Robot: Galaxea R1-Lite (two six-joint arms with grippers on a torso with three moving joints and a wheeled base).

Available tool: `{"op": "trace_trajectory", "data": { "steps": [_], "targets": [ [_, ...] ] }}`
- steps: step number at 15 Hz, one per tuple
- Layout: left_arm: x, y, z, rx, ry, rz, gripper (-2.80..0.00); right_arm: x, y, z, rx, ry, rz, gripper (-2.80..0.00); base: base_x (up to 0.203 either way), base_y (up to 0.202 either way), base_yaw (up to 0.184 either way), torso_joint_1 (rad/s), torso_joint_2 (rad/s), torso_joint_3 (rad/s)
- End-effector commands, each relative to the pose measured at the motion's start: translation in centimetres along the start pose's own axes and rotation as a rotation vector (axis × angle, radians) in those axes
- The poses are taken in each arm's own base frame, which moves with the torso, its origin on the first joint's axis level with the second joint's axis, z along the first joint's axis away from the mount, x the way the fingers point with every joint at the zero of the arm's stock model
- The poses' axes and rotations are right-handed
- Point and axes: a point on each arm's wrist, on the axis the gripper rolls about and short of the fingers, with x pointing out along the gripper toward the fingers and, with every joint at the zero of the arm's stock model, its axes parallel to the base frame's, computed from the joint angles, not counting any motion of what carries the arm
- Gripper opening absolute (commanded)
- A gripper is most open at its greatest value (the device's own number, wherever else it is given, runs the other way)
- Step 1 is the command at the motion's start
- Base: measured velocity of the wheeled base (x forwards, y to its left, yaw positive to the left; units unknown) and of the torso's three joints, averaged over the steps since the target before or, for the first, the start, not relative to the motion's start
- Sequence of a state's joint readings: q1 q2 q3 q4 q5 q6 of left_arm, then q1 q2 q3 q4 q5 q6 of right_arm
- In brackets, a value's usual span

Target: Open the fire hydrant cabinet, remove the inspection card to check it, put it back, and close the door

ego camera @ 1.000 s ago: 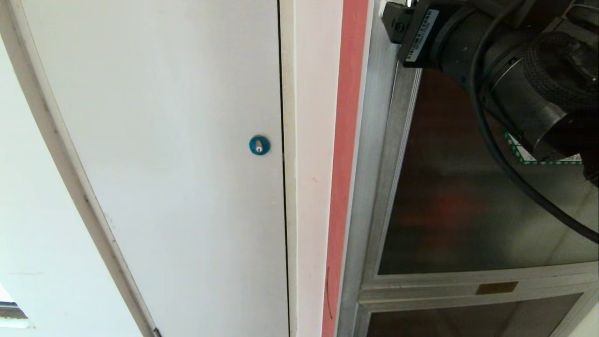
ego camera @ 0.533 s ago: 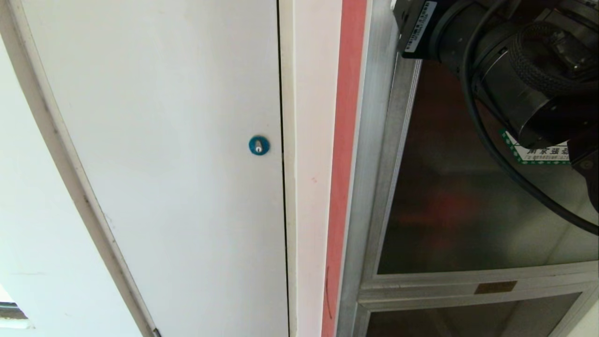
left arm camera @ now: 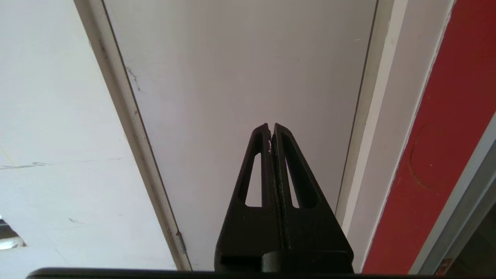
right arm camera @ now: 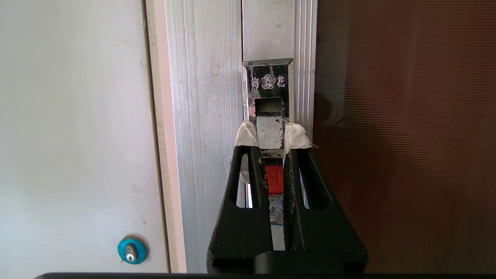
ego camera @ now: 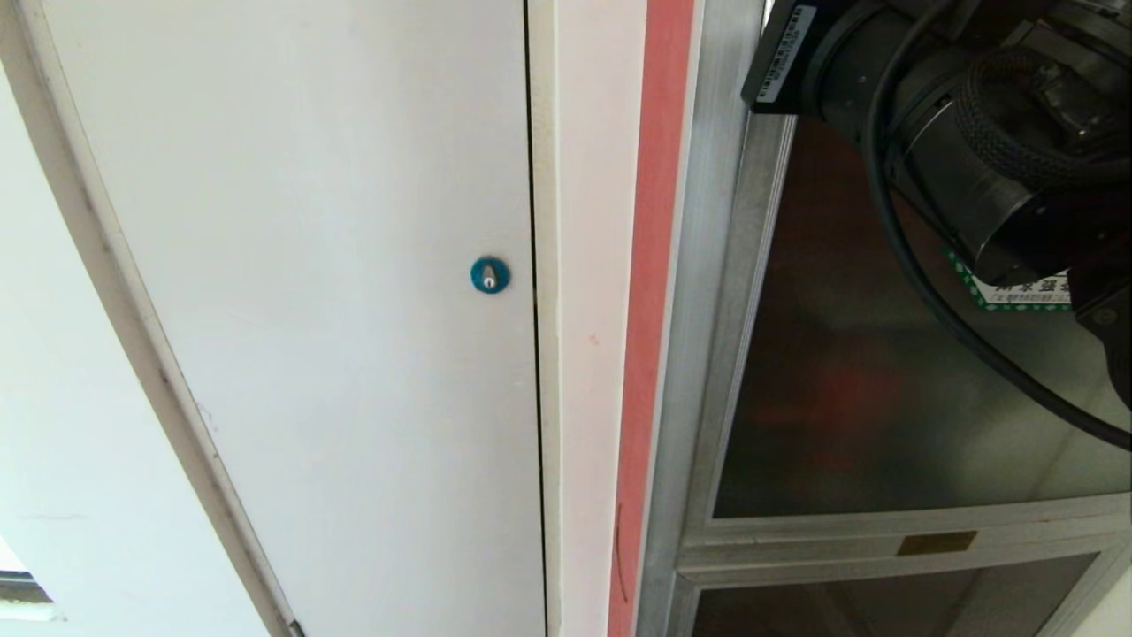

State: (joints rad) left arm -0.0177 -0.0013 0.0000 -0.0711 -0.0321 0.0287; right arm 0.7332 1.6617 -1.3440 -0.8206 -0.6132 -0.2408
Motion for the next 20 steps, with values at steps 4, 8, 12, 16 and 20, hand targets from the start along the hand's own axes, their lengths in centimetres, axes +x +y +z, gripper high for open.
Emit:
{"op": "trace_trajectory", "data": {
  "steps": [4,8,12,16,20],
  "targets": [
    [0.2,0.0,-0.8,0.0,0.026,-0.002,-2.8,-0.4,-0.3,0.7,0.009,-0.013,-0.004,-2.8,0.0,0.0,0.0,0.0,0.0,0.0],
    [0.2,0.0,-0.8,0.0,0.026,0.0,-2.8,-1.8,-0.5,1.0,0.011,0.001,0.019,-2.8,0.0,0.0,0.0,0.0,0.0,0.0],
    [0.2,0.0,-0.8,0.0,0.026,0.0,-2.8,-2.7,-1.3,2.7,0.036,-0.026,0.02,-2.8,0.0,0.0,0.0,0.0,0.0,0.0],
    [0.2,0.0,-0.8,0.0,0.027,-0.001,-2.8,-3.7,-2.4,4.0,0.045,-0.037,0.019,-2.8,0.0,0.0,0.0,0.0,0.0,0.0],
    [0.2,0.0,-0.8,0.0,0.027,0.0,-2.8,-4.9,-3.6,4.8,0.029,-0.015,0.024,-2.8,0.0,0.0,0.0,0.0,0.0,0.0]
  ]
}}
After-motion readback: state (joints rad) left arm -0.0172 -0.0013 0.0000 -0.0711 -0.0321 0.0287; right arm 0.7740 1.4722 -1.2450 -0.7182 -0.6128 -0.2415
